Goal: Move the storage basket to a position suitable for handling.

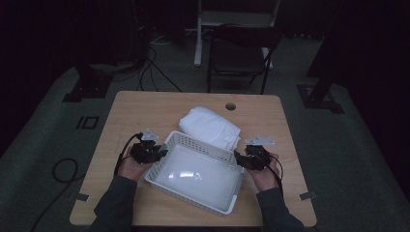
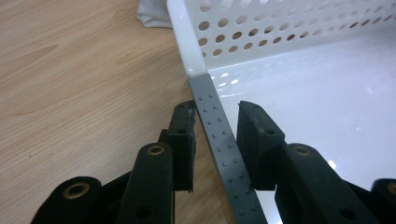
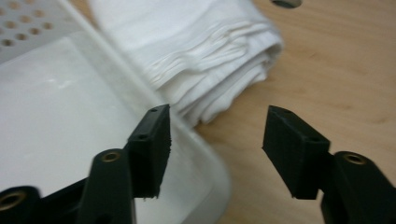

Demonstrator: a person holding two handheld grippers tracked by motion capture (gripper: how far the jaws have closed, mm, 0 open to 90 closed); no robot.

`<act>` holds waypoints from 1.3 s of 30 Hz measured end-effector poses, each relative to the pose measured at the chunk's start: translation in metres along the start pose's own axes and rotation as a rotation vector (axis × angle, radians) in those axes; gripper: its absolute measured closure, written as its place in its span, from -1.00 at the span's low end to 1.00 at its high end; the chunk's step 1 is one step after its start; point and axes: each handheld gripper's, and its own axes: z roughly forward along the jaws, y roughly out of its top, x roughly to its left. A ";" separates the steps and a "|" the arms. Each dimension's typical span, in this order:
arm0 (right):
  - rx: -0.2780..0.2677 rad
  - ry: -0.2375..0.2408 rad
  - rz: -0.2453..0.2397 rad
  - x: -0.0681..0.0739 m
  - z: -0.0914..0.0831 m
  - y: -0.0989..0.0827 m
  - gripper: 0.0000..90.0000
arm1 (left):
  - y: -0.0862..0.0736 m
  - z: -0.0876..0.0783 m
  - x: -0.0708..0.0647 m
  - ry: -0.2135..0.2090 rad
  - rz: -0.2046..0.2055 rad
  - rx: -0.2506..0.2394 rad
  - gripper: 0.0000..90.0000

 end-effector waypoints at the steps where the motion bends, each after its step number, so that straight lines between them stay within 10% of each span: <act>1: 0.006 0.017 0.022 0.006 -0.007 -0.008 -0.17 | 0.000 0.000 0.000 0.002 -0.003 0.000 0.52; 8: 0.041 0.020 0.051 0.023 -0.019 -0.033 -0.25 | -0.001 -0.003 -0.003 0.038 -0.011 0.017 0.55; 11: 0.068 0.097 0.043 0.037 -0.025 -0.044 -0.09 | -0.006 -0.008 -0.002 0.054 -0.023 0.014 0.60; 26: 0.113 0.141 0.040 0.046 -0.014 -0.035 0.05 | -0.031 -0.028 0.004 0.014 -0.096 -0.013 0.49; 39: 0.078 0.111 0.085 0.049 -0.020 -0.027 0.26 | -0.027 -0.037 -0.007 0.107 -0.094 -0.009 0.59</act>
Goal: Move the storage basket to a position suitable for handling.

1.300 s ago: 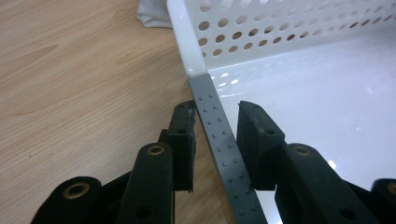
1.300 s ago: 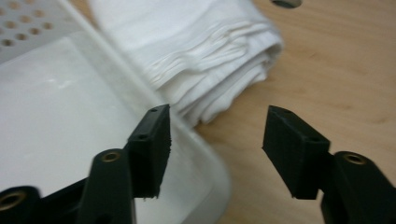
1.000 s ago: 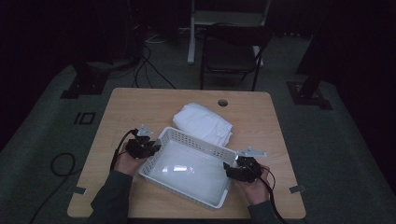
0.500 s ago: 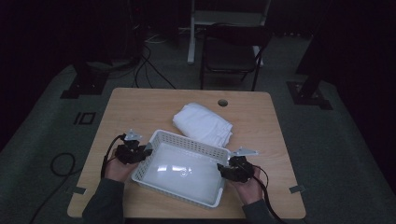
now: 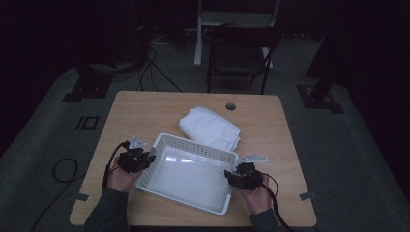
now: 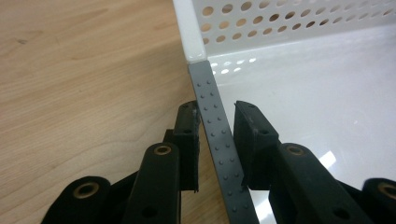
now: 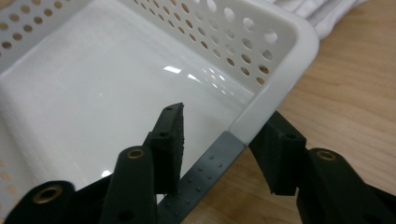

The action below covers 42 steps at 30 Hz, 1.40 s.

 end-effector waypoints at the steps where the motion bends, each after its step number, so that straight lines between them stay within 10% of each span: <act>1: 0.000 0.000 0.000 0.000 0.000 0.000 0.26 | 0.001 -0.002 -0.001 0.007 -0.001 -0.008 0.59; 20: -0.095 0.012 0.039 -0.004 -0.011 0.020 0.44 | 0.017 -0.024 -0.001 0.064 -0.087 -0.153 0.72; 33: 0.040 0.141 0.134 -0.011 0.012 -0.005 0.19 | 0.012 -0.010 0.001 0.086 -0.078 -0.113 0.75; 42: 0.048 0.106 0.079 -0.005 0.016 0.005 0.22 | 0.000 -0.002 0.008 0.086 -0.103 -0.046 0.71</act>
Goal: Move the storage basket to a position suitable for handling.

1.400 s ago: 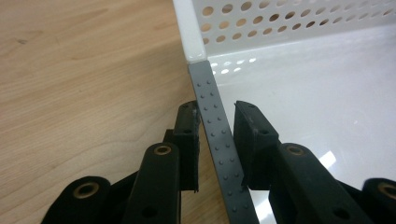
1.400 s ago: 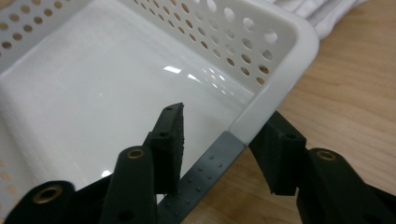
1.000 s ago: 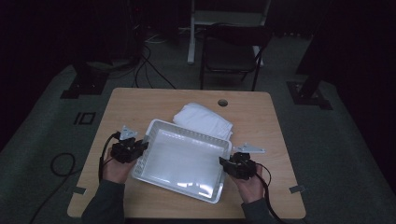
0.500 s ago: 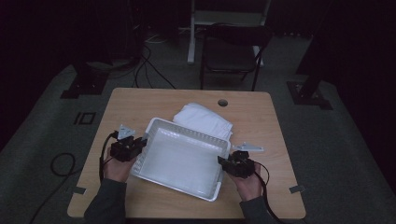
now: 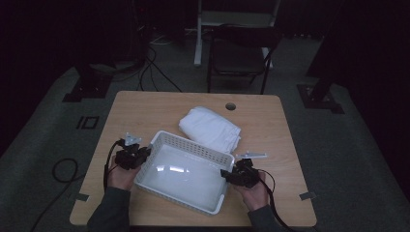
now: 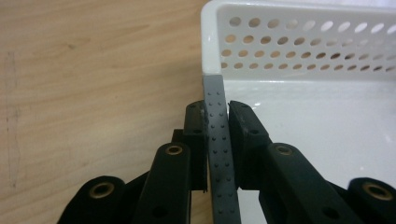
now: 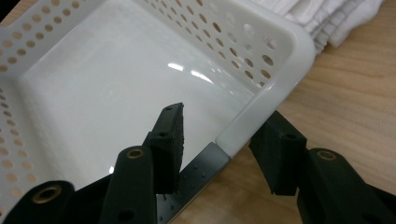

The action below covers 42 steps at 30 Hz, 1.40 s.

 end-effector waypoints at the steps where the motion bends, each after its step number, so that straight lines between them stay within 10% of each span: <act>1: 0.001 -0.007 -0.008 0.001 0.001 0.001 0.22 | -0.002 0.000 0.002 -0.008 -0.002 0.004 0.69; 9: 0.048 0.023 -0.007 0.014 0.001 -0.015 0.00 | -0.001 -0.002 0.008 -0.048 0.015 0.023 0.52; 21: 0.042 -0.076 -0.066 0.024 0.005 -0.014 0.22 | -0.003 0.012 0.003 -0.044 0.021 0.125 0.68; 33: -0.060 -0.105 -0.093 0.027 -0.018 0.007 0.33 | 0.013 -0.024 -0.005 -0.037 0.005 -0.004 0.67; 42: -0.122 -0.159 -0.113 0.006 -0.029 0.055 0.42 | 0.048 -0.017 -0.008 -0.040 -0.029 -0.075 0.66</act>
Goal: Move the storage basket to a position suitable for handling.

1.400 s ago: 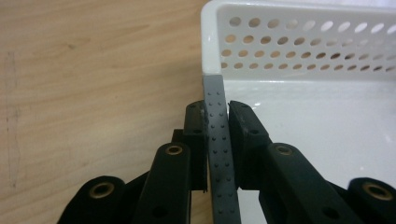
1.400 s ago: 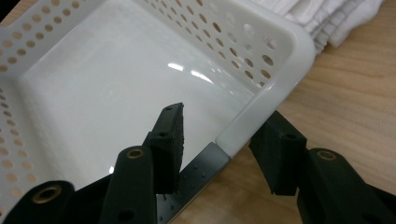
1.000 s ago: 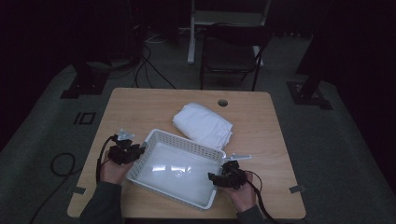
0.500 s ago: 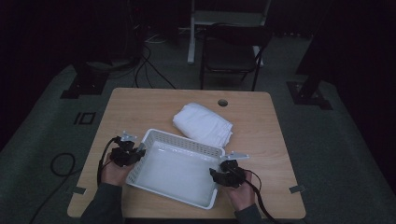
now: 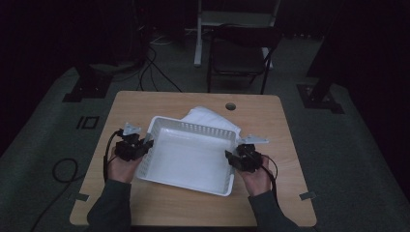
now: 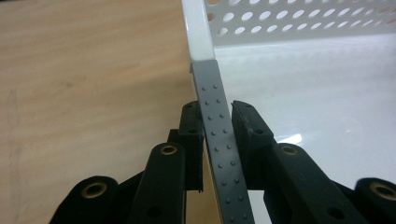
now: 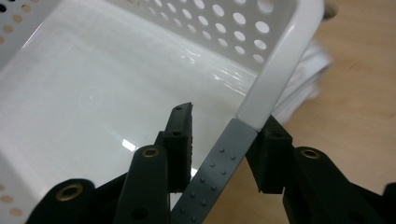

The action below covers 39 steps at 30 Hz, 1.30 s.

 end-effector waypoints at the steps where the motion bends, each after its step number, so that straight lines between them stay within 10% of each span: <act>1: -0.008 -0.004 0.001 -0.004 0.001 0.005 0.43 | 0.005 0.002 0.000 0.003 -0.002 -0.007 0.66; 23: -0.079 -0.123 0.048 -0.068 0.035 0.105 0.57 | 0.098 0.051 0.007 0.041 -0.072 -0.132 0.68; 39: -0.112 -0.201 0.051 -0.097 0.071 0.144 0.61 | 0.138 0.081 0.010 0.114 -0.095 -0.235 0.72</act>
